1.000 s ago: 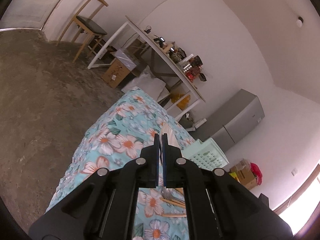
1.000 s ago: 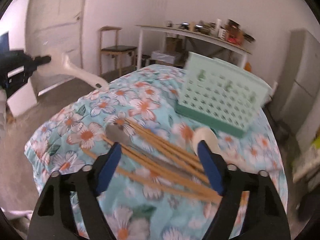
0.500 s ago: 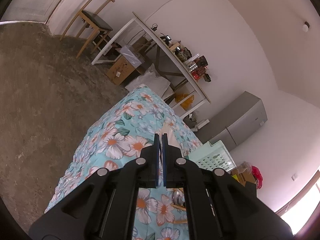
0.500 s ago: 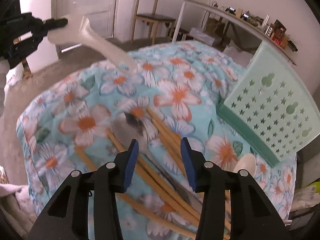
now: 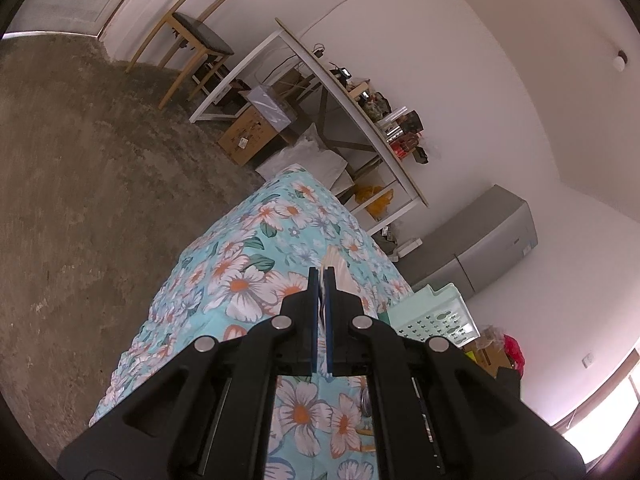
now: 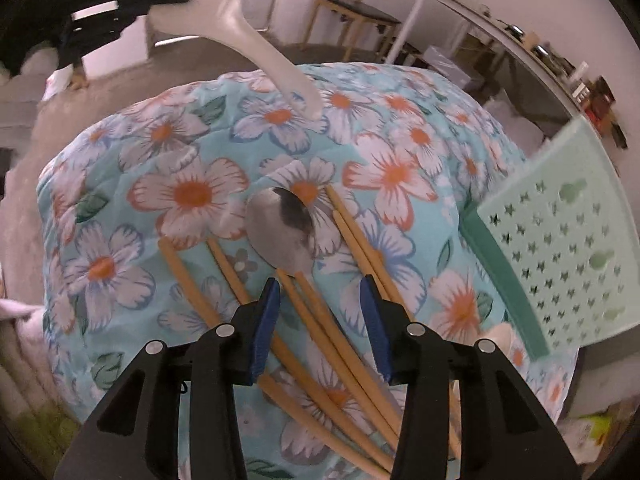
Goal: Organize utensils
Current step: 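Grasp the metal spoon among the chopsticks with the right tool while the left tool holds the paddle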
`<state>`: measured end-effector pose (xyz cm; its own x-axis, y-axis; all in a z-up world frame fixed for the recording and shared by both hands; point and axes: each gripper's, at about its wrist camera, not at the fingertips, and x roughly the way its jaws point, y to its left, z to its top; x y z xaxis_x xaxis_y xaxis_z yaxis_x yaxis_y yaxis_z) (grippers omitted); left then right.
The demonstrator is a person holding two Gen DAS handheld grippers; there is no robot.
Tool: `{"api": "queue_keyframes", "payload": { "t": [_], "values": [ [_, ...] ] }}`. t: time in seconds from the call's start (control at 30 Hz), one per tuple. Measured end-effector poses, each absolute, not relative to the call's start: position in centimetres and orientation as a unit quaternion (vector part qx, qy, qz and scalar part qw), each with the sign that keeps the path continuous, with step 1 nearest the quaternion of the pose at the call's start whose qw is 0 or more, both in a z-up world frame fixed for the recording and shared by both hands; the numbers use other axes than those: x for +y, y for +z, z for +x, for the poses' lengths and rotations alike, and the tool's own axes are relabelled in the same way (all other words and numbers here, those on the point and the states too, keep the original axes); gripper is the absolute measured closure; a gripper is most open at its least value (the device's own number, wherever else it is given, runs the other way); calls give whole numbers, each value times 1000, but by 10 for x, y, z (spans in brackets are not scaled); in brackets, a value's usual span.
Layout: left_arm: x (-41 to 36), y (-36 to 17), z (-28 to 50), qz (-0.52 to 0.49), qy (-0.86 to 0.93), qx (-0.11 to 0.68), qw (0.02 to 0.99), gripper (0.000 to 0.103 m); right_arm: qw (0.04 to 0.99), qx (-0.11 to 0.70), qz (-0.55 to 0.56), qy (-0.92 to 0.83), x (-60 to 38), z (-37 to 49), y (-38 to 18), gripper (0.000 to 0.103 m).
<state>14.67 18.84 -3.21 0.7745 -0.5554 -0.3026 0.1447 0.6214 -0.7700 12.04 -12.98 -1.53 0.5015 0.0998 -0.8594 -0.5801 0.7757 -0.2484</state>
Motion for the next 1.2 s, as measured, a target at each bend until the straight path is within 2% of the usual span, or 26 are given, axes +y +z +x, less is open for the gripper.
{"api": "queue_keyframes", "payload": {
  "t": [0.27,0.6,0.77,0.93,1.2],
  "values": [
    [189,-39,150,-386,-205,272,857,101,851,448,-215,170,-152,135,0,61],
    [190,-42,151,-390,-204,277,854,101,826,463,-260,190,-139,121,-21,61],
    [188,-42,154,-389,-201,279,854,101,821,437,-314,192,-121,119,-25,61],
    [187,-42,154,-386,-198,278,857,101,816,418,-353,188,-104,119,-30,69],
    [186,-40,153,-385,-198,278,857,101,834,451,-240,209,-118,137,-24,85]
  ]
}}
